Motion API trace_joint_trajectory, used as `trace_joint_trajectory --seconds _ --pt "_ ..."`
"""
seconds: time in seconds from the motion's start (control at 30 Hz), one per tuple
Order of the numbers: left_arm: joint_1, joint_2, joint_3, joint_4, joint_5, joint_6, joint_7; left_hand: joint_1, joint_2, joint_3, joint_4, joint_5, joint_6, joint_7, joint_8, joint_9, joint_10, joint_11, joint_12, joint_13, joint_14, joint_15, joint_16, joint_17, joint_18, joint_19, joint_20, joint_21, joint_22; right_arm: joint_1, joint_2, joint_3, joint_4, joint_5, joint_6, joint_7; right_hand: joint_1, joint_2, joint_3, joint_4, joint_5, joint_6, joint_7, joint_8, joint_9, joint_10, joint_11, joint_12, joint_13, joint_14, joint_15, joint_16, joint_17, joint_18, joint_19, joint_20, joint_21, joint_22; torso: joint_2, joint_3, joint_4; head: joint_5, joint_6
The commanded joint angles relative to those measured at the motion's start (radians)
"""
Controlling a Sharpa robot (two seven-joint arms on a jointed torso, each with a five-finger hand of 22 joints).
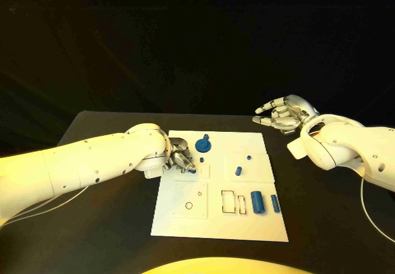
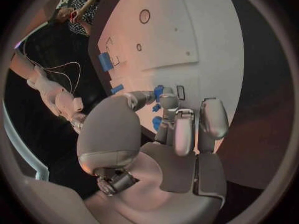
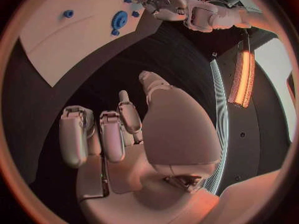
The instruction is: Assemble the parts on the task board
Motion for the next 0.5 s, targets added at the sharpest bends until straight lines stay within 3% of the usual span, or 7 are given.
trace_joint_trajectory --seconds 0.03,0.5 --pt "-0.002 0.000 -0.002 0.001 -0.027 0.039 -0.007 -0.002 0.004 0.211 -0.213 0.006 0.008 0.001 0.003 0.002 0.010 0.000 0.004 0.002 0.087 -0.006 0.005 0.198 -0.013 0.009 -0.001 0.005 0.001 0.000 0.000 0.000 0.000 0.002 0.016 0.011 -0.010 0.001 -0.001 0.003 0.005 -0.002 -0.005 0.007 -0.002 0.000 -0.001 -0.001 -0.001 0.073 -0.002 -0.005 0.123 0.015 0.027 -0.004 -0.004 0.185 0.000 -0.0006 0.0001 0.002 0.000" --pt "-0.002 0.004 -0.002 0.001 -0.028 0.047 -0.009 -0.007 0.002 0.212 -0.216 0.021 0.013 0.000 0.004 0.002 0.017 -0.002 0.009 0.008 0.088 -0.008 0.007 0.203 -0.013 0.011 -0.002 0.006 0.003 0.000 0.000 0.000 -0.001 -0.002 0.017 0.011 -0.013 0.002 -0.003 0.003 0.009 -0.002 -0.005 0.008 -0.002 0.000 -0.002 -0.001 -0.001 0.073 -0.002 -0.005 0.122 0.015 0.027 -0.004 -0.006 0.184 0.000 -0.0005 -0.0004 0.002 -0.002"
